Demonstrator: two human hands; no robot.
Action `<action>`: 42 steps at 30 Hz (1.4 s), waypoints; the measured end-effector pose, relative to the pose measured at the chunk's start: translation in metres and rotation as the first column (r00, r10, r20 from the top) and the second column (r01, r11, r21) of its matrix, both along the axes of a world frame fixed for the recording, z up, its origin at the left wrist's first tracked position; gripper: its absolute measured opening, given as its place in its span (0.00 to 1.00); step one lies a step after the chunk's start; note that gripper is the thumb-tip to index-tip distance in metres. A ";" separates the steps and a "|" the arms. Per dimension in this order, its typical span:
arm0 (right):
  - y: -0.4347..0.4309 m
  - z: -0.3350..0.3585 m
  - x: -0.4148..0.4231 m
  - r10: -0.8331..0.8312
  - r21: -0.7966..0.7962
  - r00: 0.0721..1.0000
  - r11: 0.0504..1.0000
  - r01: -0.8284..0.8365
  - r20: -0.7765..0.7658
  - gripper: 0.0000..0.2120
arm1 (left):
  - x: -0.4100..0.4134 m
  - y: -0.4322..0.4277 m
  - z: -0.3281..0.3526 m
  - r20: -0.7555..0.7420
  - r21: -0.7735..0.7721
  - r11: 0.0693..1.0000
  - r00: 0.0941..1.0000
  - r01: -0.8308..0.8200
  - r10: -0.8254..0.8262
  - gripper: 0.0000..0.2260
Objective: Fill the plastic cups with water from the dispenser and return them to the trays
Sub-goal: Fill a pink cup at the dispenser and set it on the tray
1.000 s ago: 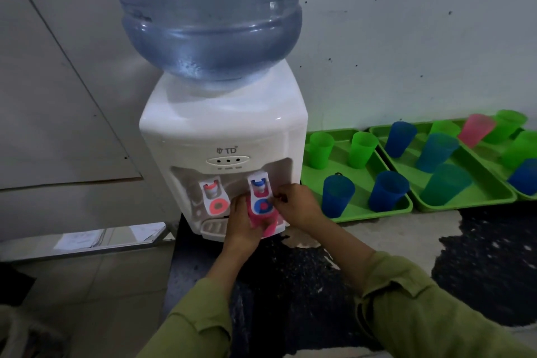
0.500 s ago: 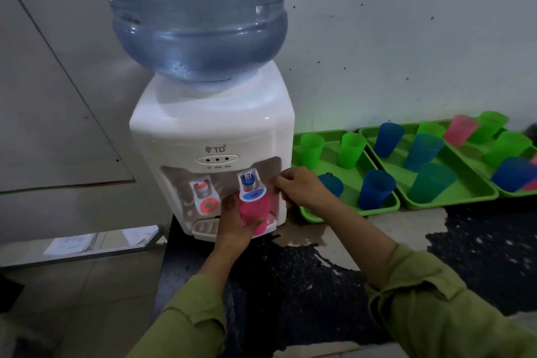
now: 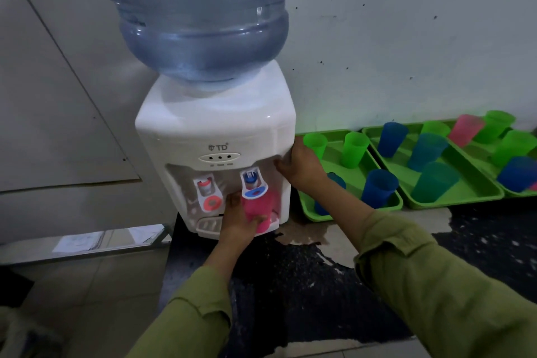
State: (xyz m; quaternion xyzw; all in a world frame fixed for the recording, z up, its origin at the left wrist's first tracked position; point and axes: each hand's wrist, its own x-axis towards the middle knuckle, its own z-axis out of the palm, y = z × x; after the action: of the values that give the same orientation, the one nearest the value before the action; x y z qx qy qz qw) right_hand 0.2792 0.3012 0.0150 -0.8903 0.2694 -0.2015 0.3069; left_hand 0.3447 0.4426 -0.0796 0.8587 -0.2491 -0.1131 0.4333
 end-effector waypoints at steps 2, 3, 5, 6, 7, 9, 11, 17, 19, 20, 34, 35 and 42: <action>0.000 -0.002 0.001 -0.011 0.011 1.000 1.000 0.011 0.009 0.24 | 0.000 0.000 0.002 -0.014 0.010 1.000 1.000 -0.001 0.001 0.32; 0.001 -0.002 0.001 -0.014 0.018 1.000 1.000 0.014 0.012 0.24 | 0.000 0.000 0.003 -0.016 0.010 1.000 1.000 0.000 0.000 0.33; 0.000 -0.002 0.002 -0.021 0.024 1.000 0.999 0.021 0.007 0.23 | -0.001 0.000 0.004 -0.019 0.004 1.000 1.000 -0.001 0.001 0.33; 0.001 -0.001 0.002 -0.023 0.026 1.000 0.999 0.023 0.005 0.23 | -0.001 0.000 0.005 -0.021 0.009 1.000 1.000 0.000 0.000 0.33; 0.000 -0.001 0.002 -0.022 0.027 1.000 0.999 0.022 0.004 0.23 | -0.002 0.001 0.005 -0.023 0.018 1.000 1.000 0.003 -0.002 0.33; 0.000 0.000 0.002 -0.016 0.024 1.000 1.000 0.016 0.000 0.23 | -0.001 0.001 0.005 -0.033 0.025 1.000 0.999 0.002 -0.001 0.34; 0.001 0.001 0.001 -0.014 0.024 1.000 1.000 0.014 -0.009 0.23 | -0.002 0.000 0.006 -0.040 0.025 1.000 0.999 -0.003 0.004 0.34; 0.001 0.002 -0.001 -0.003 0.038 1.000 0.999 0.004 -0.020 0.23 | -0.004 -0.001 0.010 -0.032 0.060 0.998 0.999 -0.002 0.004 0.33; 0.001 0.002 -0.002 0.002 0.038 1.000 0.999 -0.001 -0.025 0.23 | -0.004 -0.001 0.010 -0.024 0.065 0.998 1.000 0.001 0.000 0.32; 0.001 0.002 -0.002 0.004 0.034 1.000 0.999 -0.003 -0.023 0.23 | -0.004 0.000 0.011 -0.014 0.075 0.997 1.000 0.008 -0.007 0.32; 0.000 -0.001 -0.001 0.016 0.012 1.000 1.000 -0.016 -0.016 0.23 | -0.006 0.003 0.014 0.019 0.086 0.996 1.000 0.017 -0.018 0.33; 0.000 -0.001 -0.001 0.017 0.008 1.000 1.000 -0.016 -0.017 0.23 | -0.005 0.003 0.013 0.020 0.081 0.997 1.000 0.015 -0.016 0.33; 0.000 -0.002 0.000 0.008 0.000 1.000 1.000 -0.008 -0.020 0.23 | -0.004 0.002 0.012 0.036 0.102 0.994 0.999 0.033 -0.036 0.33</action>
State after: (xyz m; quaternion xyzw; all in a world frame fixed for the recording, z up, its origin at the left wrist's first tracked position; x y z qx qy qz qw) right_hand 0.2790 0.3011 0.0128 -0.8934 0.2688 -0.1913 0.3051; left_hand 0.3408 0.4451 -0.0674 0.8771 -0.2661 -0.1166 0.3824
